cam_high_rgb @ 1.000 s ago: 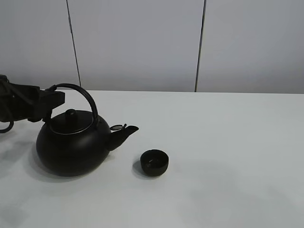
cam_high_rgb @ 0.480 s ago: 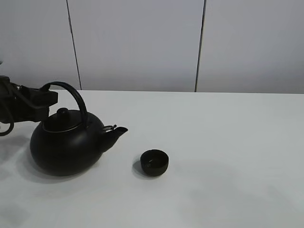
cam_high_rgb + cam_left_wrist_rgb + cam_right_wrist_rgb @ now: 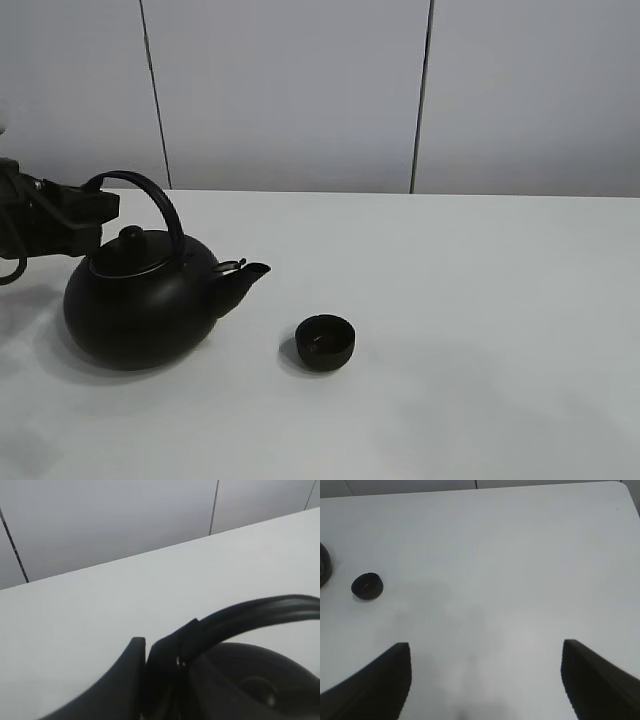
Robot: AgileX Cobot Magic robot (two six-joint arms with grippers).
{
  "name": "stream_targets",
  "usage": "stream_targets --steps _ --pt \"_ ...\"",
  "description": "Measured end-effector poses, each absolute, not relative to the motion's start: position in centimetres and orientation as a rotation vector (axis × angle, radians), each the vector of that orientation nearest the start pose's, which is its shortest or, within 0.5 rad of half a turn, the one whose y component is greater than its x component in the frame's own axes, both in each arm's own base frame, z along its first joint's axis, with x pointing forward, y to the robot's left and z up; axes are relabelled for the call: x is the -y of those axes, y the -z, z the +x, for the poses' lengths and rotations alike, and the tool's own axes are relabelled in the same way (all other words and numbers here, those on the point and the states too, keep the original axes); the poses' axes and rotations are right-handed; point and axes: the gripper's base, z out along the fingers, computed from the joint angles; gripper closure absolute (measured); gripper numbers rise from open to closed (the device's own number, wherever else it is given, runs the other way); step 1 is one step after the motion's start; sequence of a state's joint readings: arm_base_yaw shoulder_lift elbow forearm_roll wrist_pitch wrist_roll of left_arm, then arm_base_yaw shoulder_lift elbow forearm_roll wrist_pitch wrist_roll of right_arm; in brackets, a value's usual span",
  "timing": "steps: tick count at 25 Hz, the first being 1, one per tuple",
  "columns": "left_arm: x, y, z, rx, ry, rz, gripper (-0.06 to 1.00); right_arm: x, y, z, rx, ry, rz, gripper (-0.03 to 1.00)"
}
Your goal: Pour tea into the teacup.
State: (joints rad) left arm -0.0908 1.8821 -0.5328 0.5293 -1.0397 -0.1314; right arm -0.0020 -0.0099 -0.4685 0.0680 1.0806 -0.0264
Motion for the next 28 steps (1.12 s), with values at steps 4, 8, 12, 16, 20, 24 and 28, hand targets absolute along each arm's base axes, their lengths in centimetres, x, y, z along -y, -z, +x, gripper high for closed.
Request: stream_targets --steps 4,8,12,16,20,24,28 --pt "6.6 -12.8 29.2 -1.778 0.355 0.55 0.8 -0.5 -26.7 -0.4 -2.084 -0.065 -0.028 0.4" --pt "6.5 -13.3 29.1 -1.785 0.338 0.566 0.8 -0.5 -26.7 -0.4 -2.084 -0.065 -0.028 0.4" --pt "6.9 -14.0 29.3 -1.777 0.326 0.588 0.8 -0.5 -26.7 -0.4 -2.084 -0.065 -0.028 0.4" --pt "8.2 -14.8 30.0 -1.746 0.337 0.624 0.8 -0.5 -26.7 -0.4 -2.084 -0.065 -0.028 0.4" --pt "9.5 -15.4 30.6 -1.724 0.351 0.655 0.8 -0.5 -26.7 -0.4 -2.084 -0.065 -0.028 0.4" --pt "10.5 -15.9 31.0 -1.715 0.359 0.654 0.8 -0.5 -26.7 -0.4 -2.085 -0.065 -0.029 0.4" --pt "10.9 -16.2 31.4 -1.718 0.353 0.658 0.8 -0.5 -26.7 -0.4 -2.085 -0.065 -0.029 0.4"
